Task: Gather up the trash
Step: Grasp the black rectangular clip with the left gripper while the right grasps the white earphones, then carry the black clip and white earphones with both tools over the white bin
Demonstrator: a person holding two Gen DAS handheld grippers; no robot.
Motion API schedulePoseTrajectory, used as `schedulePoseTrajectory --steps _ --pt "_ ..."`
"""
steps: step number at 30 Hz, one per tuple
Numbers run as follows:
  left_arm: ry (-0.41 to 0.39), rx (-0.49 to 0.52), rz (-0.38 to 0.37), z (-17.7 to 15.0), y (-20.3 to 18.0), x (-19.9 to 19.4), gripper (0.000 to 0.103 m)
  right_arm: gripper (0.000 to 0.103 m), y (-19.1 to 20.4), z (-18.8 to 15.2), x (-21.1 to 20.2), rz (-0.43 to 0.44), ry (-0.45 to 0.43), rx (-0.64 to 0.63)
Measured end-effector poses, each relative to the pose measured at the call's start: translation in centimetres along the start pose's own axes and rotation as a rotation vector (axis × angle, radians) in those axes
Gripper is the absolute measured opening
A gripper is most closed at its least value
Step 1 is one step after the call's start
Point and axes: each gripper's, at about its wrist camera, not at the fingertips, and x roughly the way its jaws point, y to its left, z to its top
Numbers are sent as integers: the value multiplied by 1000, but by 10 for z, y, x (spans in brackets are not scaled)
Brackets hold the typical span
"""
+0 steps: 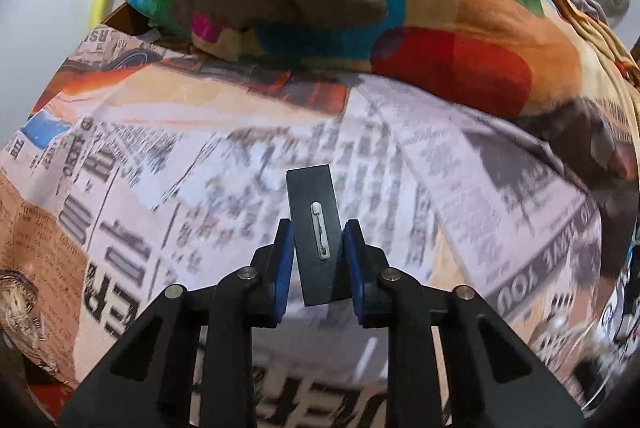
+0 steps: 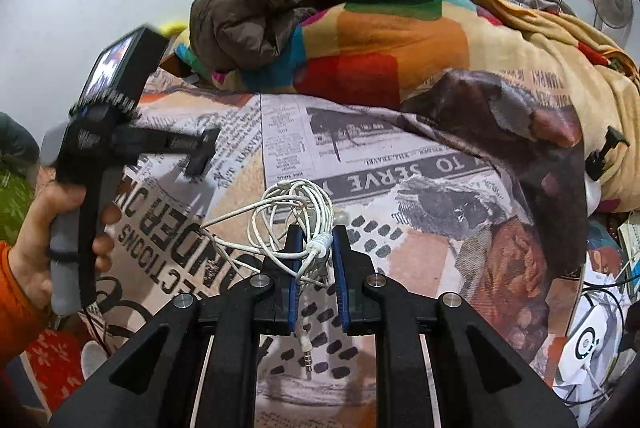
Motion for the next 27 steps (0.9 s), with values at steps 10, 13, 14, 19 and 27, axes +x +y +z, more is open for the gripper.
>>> schedulePoseTrajectory --steps 10,13,14,19,27 --pt "-6 -6 -25 -56 36 -57 24 13 19 11 -32 20 -50 -3" --pt "-42 19 -22 -71 44 -90 24 13 29 15 -44 25 -65 -8" --pt "-55 29 -14 -75 46 -101 24 13 32 15 -47 28 -71 -10" --pt "-85 45 30 -90 65 -151 24 13 57 21 -73 43 -104 -38" --pt "-200 31 53 -122 116 -240 24 13 113 22 -112 78 -142 -120"
